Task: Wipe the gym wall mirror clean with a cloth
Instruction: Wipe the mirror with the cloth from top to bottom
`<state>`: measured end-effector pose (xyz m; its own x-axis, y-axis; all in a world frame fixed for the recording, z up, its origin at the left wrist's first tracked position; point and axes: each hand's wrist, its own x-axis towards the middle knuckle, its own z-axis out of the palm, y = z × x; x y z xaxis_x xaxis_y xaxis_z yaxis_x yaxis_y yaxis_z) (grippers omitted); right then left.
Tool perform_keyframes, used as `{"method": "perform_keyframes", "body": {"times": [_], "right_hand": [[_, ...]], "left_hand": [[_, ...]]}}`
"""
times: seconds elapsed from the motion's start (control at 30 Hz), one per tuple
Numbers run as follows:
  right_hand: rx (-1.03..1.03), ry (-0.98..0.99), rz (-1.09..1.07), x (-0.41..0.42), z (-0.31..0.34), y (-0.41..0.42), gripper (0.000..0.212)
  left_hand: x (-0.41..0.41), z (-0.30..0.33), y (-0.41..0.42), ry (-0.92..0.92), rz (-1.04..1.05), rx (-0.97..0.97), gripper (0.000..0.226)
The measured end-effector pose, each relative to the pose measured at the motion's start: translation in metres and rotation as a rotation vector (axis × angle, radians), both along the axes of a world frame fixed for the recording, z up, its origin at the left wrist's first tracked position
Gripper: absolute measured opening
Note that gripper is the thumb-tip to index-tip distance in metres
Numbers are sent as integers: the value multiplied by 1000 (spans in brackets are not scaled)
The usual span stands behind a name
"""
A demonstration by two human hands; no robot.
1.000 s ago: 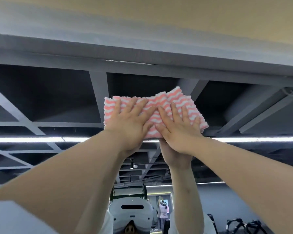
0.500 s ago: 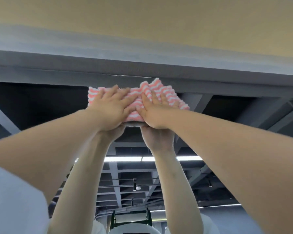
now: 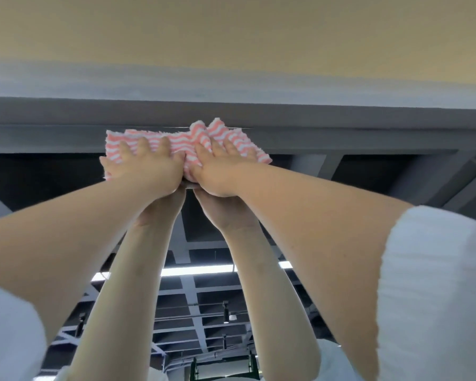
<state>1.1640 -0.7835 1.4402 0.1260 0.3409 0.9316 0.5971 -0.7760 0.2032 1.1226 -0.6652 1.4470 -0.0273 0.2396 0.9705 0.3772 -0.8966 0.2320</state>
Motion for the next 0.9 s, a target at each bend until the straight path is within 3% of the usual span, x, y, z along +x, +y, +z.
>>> {"method": "perform_keyframes", "body": {"times": [0.4,0.9], "right_hand": [[68,-43,-14,96,8,-173,63],[151,64,-146,215,-3,-410,58]], "left_hand": [[89,15,-161,23,-60,136,62],[211,8,-402,121,-58,291,60]]}}
